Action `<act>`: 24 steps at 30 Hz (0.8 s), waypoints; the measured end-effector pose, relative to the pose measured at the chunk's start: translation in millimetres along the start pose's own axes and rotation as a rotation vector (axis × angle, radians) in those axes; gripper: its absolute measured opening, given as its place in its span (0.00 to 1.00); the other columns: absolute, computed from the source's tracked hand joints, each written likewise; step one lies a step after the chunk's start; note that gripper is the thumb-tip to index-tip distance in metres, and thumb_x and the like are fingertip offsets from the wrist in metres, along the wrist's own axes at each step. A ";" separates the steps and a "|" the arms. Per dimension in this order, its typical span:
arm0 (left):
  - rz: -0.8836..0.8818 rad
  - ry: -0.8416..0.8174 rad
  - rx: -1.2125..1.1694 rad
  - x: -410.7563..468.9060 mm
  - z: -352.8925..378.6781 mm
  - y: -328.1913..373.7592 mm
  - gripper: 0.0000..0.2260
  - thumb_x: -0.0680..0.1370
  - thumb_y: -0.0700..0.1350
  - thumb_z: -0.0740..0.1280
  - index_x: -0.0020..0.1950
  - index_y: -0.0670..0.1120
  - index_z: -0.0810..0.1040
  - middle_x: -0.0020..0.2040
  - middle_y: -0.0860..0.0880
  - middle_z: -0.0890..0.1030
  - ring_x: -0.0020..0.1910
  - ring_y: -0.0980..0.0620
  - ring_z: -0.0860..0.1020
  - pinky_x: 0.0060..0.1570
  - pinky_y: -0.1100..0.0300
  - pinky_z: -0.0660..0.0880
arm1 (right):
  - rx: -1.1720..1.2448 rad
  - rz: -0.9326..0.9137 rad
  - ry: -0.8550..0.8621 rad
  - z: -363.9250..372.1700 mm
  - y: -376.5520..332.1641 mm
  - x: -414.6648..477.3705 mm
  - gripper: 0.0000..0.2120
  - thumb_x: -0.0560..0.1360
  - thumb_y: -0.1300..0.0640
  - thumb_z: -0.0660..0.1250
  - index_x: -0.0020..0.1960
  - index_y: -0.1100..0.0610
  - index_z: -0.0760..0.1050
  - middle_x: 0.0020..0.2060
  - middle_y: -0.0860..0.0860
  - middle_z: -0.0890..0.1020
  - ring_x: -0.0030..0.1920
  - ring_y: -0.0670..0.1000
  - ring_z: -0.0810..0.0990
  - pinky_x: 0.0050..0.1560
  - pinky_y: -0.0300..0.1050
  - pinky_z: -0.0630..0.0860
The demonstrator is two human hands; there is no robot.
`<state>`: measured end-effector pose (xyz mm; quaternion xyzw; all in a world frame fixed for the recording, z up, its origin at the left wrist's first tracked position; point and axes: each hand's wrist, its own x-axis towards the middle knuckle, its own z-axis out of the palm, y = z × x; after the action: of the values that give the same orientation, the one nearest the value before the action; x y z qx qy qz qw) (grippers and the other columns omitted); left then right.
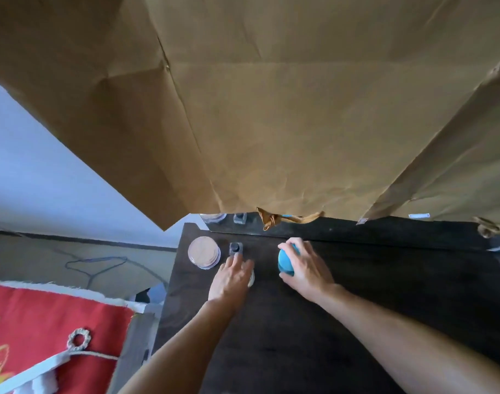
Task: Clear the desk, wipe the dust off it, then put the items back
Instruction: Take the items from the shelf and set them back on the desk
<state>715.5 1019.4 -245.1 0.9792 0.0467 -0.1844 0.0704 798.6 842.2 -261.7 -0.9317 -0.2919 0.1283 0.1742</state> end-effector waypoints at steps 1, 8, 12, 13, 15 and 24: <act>0.046 0.001 0.015 9.2 0.1 -3.2 0.26 0.76 0.43 0.67 0.71 0.48 0.61 0.71 0.44 0.62 0.68 0.44 0.64 0.67 0.53 0.65 | -0.001 0.038 0.016 2.0 0.2 1.6 0.28 0.68 0.52 0.74 0.64 0.48 0.65 0.63 0.48 0.66 0.61 0.51 0.69 0.57 0.45 0.73; 0.307 0.121 0.162 55.9 2.4 -6.1 0.19 0.76 0.43 0.64 0.66 0.46 0.64 0.60 0.46 0.70 0.60 0.45 0.71 0.61 0.53 0.65 | -0.003 0.205 0.114 13.4 7.0 -0.5 0.32 0.66 0.54 0.76 0.66 0.49 0.66 0.64 0.50 0.67 0.63 0.51 0.70 0.57 0.44 0.76; 0.354 0.148 0.160 69.9 5.1 -2.7 0.19 0.75 0.44 0.66 0.64 0.46 0.68 0.58 0.46 0.73 0.56 0.45 0.73 0.59 0.53 0.68 | -0.035 0.175 0.115 16.0 9.4 -4.3 0.36 0.67 0.53 0.75 0.70 0.49 0.63 0.67 0.49 0.67 0.66 0.52 0.68 0.61 0.49 0.73; 0.353 0.148 0.152 71.4 5.2 -1.7 0.19 0.73 0.44 0.68 0.63 0.46 0.69 0.57 0.46 0.74 0.55 0.45 0.75 0.57 0.52 0.70 | -0.025 0.165 0.104 16.0 10.4 -5.6 0.37 0.67 0.53 0.74 0.72 0.48 0.61 0.69 0.49 0.65 0.68 0.52 0.66 0.63 0.49 0.72; 0.354 0.162 0.136 71.3 4.6 0.2 0.20 0.68 0.46 0.73 0.58 0.45 0.74 0.52 0.45 0.76 0.50 0.44 0.77 0.51 0.52 0.74 | -0.001 0.157 0.093 13.4 11.8 -10.1 0.39 0.68 0.52 0.72 0.74 0.47 0.57 0.73 0.49 0.61 0.72 0.51 0.61 0.65 0.48 0.69; 0.447 0.312 0.255 36.1 -10.9 47.6 0.18 0.57 0.48 0.80 0.43 0.46 0.82 0.41 0.47 0.80 0.38 0.47 0.80 0.37 0.52 0.79 | -0.040 0.273 0.302 -19.0 52.3 -92.1 0.23 0.71 0.50 0.69 0.65 0.55 0.71 0.63 0.52 0.74 0.60 0.54 0.76 0.52 0.50 0.78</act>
<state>758.5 976.5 -242.6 0.9827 -0.1833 -0.0162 -0.0224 757.8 743.1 -252.6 -0.9745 -0.1361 0.0038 0.1783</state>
